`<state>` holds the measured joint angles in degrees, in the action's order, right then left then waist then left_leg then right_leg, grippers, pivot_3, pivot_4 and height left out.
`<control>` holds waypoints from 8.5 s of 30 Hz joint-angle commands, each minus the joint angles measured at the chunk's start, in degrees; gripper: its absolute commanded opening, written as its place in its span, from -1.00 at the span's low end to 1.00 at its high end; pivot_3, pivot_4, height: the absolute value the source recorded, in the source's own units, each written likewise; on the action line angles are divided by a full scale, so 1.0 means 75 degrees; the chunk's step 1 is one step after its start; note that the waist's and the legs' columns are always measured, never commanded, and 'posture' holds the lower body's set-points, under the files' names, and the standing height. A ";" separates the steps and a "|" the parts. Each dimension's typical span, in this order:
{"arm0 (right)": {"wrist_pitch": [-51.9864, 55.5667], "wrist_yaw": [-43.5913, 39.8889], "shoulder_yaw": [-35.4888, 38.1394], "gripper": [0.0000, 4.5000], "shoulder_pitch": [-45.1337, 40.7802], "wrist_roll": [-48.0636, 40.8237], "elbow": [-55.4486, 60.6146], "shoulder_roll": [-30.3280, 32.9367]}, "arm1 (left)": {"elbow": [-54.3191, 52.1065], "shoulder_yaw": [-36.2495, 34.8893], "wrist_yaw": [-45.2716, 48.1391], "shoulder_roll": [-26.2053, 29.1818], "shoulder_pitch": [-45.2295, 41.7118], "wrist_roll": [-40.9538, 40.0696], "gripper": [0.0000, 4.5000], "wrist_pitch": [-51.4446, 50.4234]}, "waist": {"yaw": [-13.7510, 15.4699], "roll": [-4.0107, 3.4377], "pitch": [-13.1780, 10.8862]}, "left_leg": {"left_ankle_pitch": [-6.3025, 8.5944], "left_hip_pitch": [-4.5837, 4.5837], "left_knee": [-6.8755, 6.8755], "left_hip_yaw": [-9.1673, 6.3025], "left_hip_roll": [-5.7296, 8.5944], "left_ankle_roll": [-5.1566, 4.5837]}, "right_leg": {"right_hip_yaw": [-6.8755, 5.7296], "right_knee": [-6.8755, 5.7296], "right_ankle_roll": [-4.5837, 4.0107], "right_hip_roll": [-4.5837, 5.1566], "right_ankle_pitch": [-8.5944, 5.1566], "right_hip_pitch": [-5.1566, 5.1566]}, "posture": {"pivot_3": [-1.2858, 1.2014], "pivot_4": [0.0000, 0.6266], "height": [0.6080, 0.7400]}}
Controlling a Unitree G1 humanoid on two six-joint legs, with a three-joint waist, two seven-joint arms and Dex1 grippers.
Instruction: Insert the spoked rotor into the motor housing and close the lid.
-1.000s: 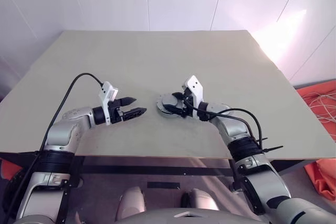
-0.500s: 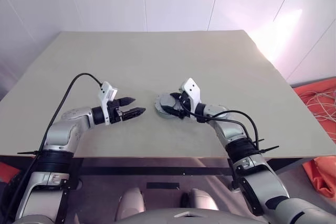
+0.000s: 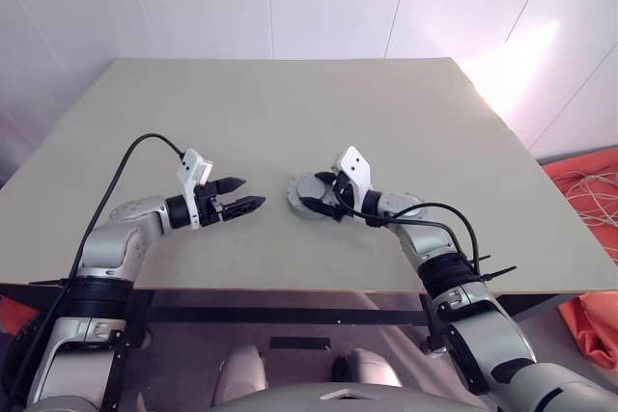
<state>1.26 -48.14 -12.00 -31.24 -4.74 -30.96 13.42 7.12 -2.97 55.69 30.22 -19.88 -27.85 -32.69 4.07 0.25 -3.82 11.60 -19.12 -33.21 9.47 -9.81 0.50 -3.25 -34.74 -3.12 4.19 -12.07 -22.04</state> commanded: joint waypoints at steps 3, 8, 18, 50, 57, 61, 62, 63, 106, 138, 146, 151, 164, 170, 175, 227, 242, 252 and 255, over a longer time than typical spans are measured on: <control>0.0269 -0.0056 -0.0194 0.41 0.0184 0.0322 -0.0412 0.0153 | -0.0210 -0.0115 -0.0036 -0.0001 -0.0088 -0.0062 1.00 0.0096 | 0.0000 0.0001 0.0001 | 0.0001 -0.0001 0.0001 0.0000 0.0000 -0.0001 | 0.0000 0.0000 0.0000 0.0000 0.0000 0.0000 | 0.03 -1.00 1.00; 0.0265 0.0004 -0.0253 0.41 0.0188 0.0377 -0.0416 0.0106 | -0.0244 0.0021 -0.0141 -0.0298 -0.0208 -0.0138 1.00 -0.0057 | 0.0001 0.0002 0.0002 | 0.0001 0.0001 0.0001 0.0000 0.0001 -0.0001 | 0.0000 0.0001 0.0001 0.0000 -0.0001 0.0002 | 0.03 -1.00 1.00; 0.0273 0.0046 -0.0257 0.41 0.0215 0.0404 -0.0381 0.0149 | 0.0285 0.0311 -0.0531 -0.1095 -0.0812 -0.0040 0.29 -0.0383 | -0.0002 0.0005 0.0004 | 0.0000 0.0000 0.0001 0.0000 0.0000 0.0000 | 0.0000 0.0002 0.0002 0.0000 -0.0002 0.0003 | 0.03 -1.00 1.00; 0.0426 0.0151 -0.0140 0.41 0.0122 0.0279 -0.0094 0.0173 | 0.2436 0.1451 -0.1108 -0.1602 -0.2518 0.1471 -0.99 -0.1294 | 0.0000 0.0002 0.0008 | 0.0000 -0.0001 0.0016 0.0000 0.0002 0.0000 | -0.0001 0.0025 0.0009 0.0001 -0.0006 0.0005 | 0.03 -1.00 1.00; 0.0639 0.0137 -0.0081 0.41 0.0113 0.0224 0.0057 0.0160 | 0.2320 0.1412 -0.1028 -0.1577 -0.2483 0.1407 -0.99 -0.1352 | -0.0001 0.0002 0.0008 | 0.0000 -0.0001 0.0022 0.0000 0.0002 0.0000 | -0.0001 0.0030 0.0010 0.0001 -0.0006 0.0002 | 0.03 -1.00 1.00; 0.0914 -0.0182 -0.0031 0.57 0.0193 0.0020 0.0364 0.0251 | 0.2228 0.1417 -0.0945 -0.1550 -0.2440 0.1363 -1.00 -0.1378 | 0.0004 0.0002 0.0008 | 0.0000 -0.0003 0.0026 -0.0001 0.0002 0.0000 | -0.0001 0.0034 0.0010 0.0001 -0.0006 0.0001 | 0.03 -1.00 1.00; 0.0952 -0.0220 -0.0058 0.73 0.0213 0.0037 0.0433 0.0281 | 0.2227 0.1418 -0.0936 -0.1549 -0.2437 0.1363 -1.00 -0.1378 | 0.0013 0.0002 0.0008 | 0.0000 -0.0004 0.0028 -0.0001 0.0003 -0.0001 | -0.0001 0.0038 0.0010 0.0001 -0.0006 0.0000 | 0.03 -1.00 1.00; 0.0946 -0.0176 -0.0075 0.86 0.0221 0.0089 0.0475 0.0300 | 0.2229 0.1417 -0.0928 -0.1550 -0.2436 0.1366 -1.00 -0.1373 | 0.0015 0.0002 0.0008 | 0.0001 -0.0008 0.0032 -0.0001 0.0004 -0.0003 | -0.0001 0.0045 0.0011 0.0001 -0.0006 0.0001 | 0.03 -1.00 1.00; 0.9023 0.1077 0.2792 0.99 -0.0784 -0.3983 0.2242 0.1835 | 0.2205 0.1443 -0.0525 -0.1526 -0.2467 0.1377 -1.00 -0.1244 | 0.0212 -0.0006 0.0004 | 0.0004 -0.0109 0.0066 0.0003 -0.0002 -0.0007 | -0.0037 0.0124 -0.0048 0.0001 0.0031 -0.0055 | 0.03 -1.00 1.00; 1.0970 0.3481 0.4991 0.99 -0.1173 -0.4502 0.1745 -0.1085 | 0.1974 0.1406 -0.0496 -0.1408 -0.2367 0.1468 -1.00 -0.1210 | 0.0237 -0.0012 0.0006 | -0.0009 -0.0108 0.0062 -0.0002 -0.0007 0.0017 | -0.0047 0.0108 -0.0048 0.0002 0.0032 -0.0060 | 0.03 -1.00 1.00; 1.0690 0.3776 0.4975 0.99 -0.1166 -0.4334 0.1692 -0.1377 | 0.1950 0.1386 -0.0514 -0.1411 -0.2352 0.1480 -1.00 -0.1205 | 0.0236 -0.0012 0.0006 | -0.0010 -0.0109 0.0063 -0.0002 -0.0006 0.0020 | -0.0047 0.0107 -0.0047 0.0002 0.0032 -0.0060 | 0.03 -1.00 1.00; 1.0314 0.3949 0.4868 0.72 -0.1140 -0.4158 0.1404 -0.1427 | 0.1955 0.1375 -0.0515 -0.1420 -0.2359 0.1480 -1.00 -0.1211 | 0.0232 -0.0013 0.0006 | -0.0012 -0.0107 0.0063 -0.0002 -0.0006 0.0024 | -0.0047 0.0104 -0.0047 0.0002 0.0032 -0.0059 | 0.03 -1.00 1.00; 1.0149 0.4006 0.4896 -0.07 -0.1236 -0.4286 0.1278 -0.1445 | 0.1965 0.1330 -0.0534 -0.1432 -0.2360 0.1495 -1.00 -0.1209 | 0.0222 -0.0019 0.0010 | -0.0015 -0.0096 0.0063 -0.0005 -0.0006 0.0029 | -0.0047 0.0098 -0.0046 0.0002 0.0033 -0.0050 | 0.03 -1.00 1.00; 1.0061 0.4180 0.5054 -0.07 -0.1284 -0.4234 0.1055 -0.1453 | 0.2002 0.1317 -0.0529 -0.1425 -0.2369 0.1501 -1.00 -0.1151 | 0.0221 -0.0019 0.0010 | -0.0016 -0.0095 0.0063 -0.0005 -0.0006 0.0030 | -0.0047 0.0096 -0.0046 0.0002 0.0033 -0.0051 | 0.03 -1.00 1.00; 1.0007 0.4354 0.5354 -0.07 -0.1419 -0.4366 0.0870 -0.1497 | 0.1976 0.0919 -0.0653 -0.1487 -0.2392 0.1264 -1.00 -0.1080 | 0.0215 -0.0019 0.0010 | -0.0019 -0.0091 0.0063 -0.0005 -0.0006 0.0035 | -0.0047 0.0090 -0.0046 0.0002 0.0033 -0.0051 | 0.03 -1.00 1.00; 0.9691 0.6021 0.6894 -0.07 -0.2745 -0.8044 0.0858 -0.1910 | 0.0504 -0.3511 -0.3616 -0.2052 -0.1410 -0.4392 0.25 -0.5213 | 0.0237 -0.0026 -0.0016 | -0.0038 -0.0193 0.0045 -0.0023 -0.0003 0.0066 | -0.0056 0.0007 -0.0060 0.0001 0.0019 -0.0175 | 0.03 -1.00 1.00; 1.0573 0.6283 0.6547 -0.07 -0.2490 -0.8533 0.1137 -0.1989 | 0.1813 -0.4220 -0.4465 -0.2569 -0.2198 -0.5711 0.98 -0.5581 | 0.0243 -0.0025 -0.0015 | -0.0039 -0.0218 0.0026 -0.0058 0.0000 0.0067 | -0.0074 0.0004 -0.0036 0.0001 0.0033 -0.0173 | 0.03 -1.00 1.00; 1.0596 0.6386 0.6315 -0.07 -0.2303 -0.8652 0.1408 -0.2041 | 0.1934 -0.4021 -0.4411 -0.2717 -0.2302 -0.5777 0.98 -0.5610 | 0.0260 -0.0025 -0.0015 | -0.0048 -0.0238 0.0014 -0.0101 0.0001 0.0081 | -0.0101 0.0003 -0.0032 0.0001 0.0034 -0.0169 | 0.03 -1.00 1.00; 1.0568 0.6386 0.6295 -0.07 -0.2301 -0.8663 0.1417 -0.2026 | 0.1934 -0.4001 -0.4381 -0.2759 -0.2319 -0.5789 0.98 -0.5554 | 0.0260 -0.0025 -0.0015 | -0.0050 -0.0241 0.0014 -0.0107 0.0001 0.0085 | -0.0106 0.0003 -0.0032 0.0001 0.0034 -0.0168 | 0.03 -1.00 1.00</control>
<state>80.60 0.36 35.13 -47.34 -66.04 -23.46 -1.60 22.08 -33.14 21.99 9.57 -35.64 -69.36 -74.83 6.02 0.07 -3.94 11.22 -20.93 -33.11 8.66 -9.81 1.14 -4.05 -34.72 -3.36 4.20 -11.81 -23.30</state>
